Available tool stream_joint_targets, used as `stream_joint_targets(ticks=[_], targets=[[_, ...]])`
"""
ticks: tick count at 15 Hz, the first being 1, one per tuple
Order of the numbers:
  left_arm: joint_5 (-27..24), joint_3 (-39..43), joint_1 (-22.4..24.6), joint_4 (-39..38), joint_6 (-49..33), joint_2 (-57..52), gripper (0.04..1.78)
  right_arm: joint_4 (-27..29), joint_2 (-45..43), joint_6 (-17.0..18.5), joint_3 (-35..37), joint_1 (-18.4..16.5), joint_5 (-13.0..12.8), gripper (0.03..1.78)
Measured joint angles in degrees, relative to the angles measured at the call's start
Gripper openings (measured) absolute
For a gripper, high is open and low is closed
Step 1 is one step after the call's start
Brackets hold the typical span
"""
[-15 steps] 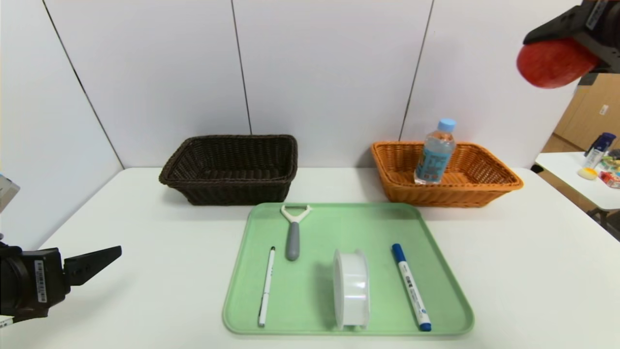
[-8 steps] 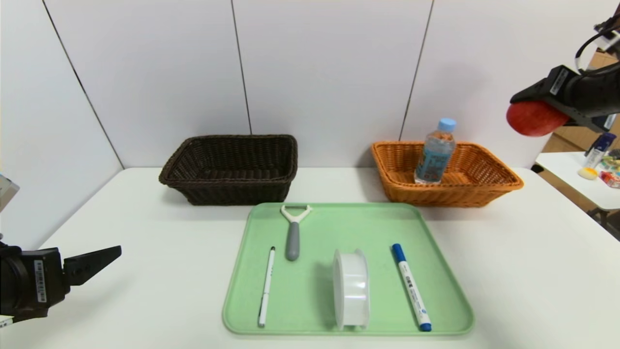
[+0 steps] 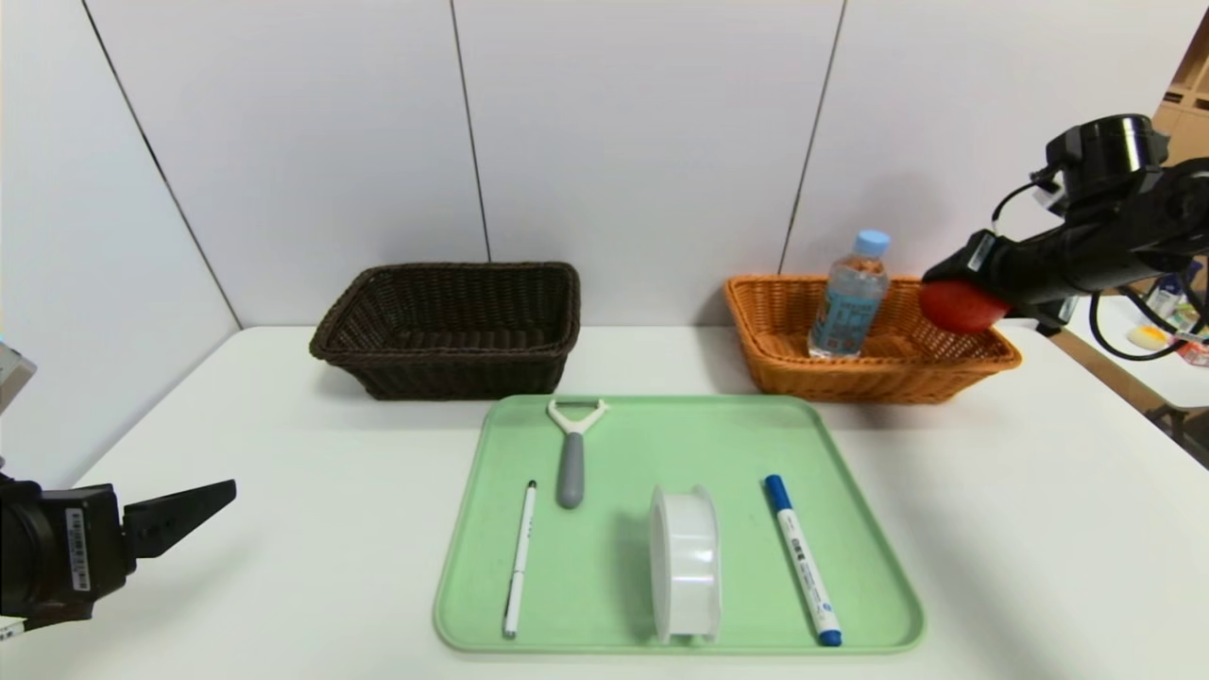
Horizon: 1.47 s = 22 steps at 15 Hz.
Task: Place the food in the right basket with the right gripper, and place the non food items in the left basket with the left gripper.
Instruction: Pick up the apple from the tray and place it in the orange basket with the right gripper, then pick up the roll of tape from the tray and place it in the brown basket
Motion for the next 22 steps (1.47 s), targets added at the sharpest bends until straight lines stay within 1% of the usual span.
stream_joint_targets(ticks=[1,2,9,11,14,19,22], targets=[[0.04,0.04,0.0,0.02,0.0,0.0,1.69,-2.51,1.3,0.26,0.02,0.12,0.0,1.2],[0.01,0.13,0.0,0.02,0.0,0.0,1.69,-3.74,2.32,0.3,-0.05,0.34,0.06,1.2],[-0.02,0.02,0.0,0.02,0.07,0.27,1.69,-3.78,4.74,0.3,-0.11,1.9,0.04,1.2],[0.0,0.02,0.0,0.0,0.02,0.27,1.69,-3.83,4.69,0.35,-0.07,2.21,0.04,1.33],[0.01,0.0,0.0,0.0,0.0,0.16,1.69,-3.83,4.34,0.24,-0.16,2.23,0.06,1.45],[-0.05,-0.57,0.0,0.02,0.05,-0.1,1.69,-3.44,2.84,0.3,-0.13,2.24,0.04,1.57],[-0.3,-4.66,-0.55,0.33,-0.26,0.1,1.69,-2.78,-2.32,-0.07,0.26,2.6,-0.62,1.62]])
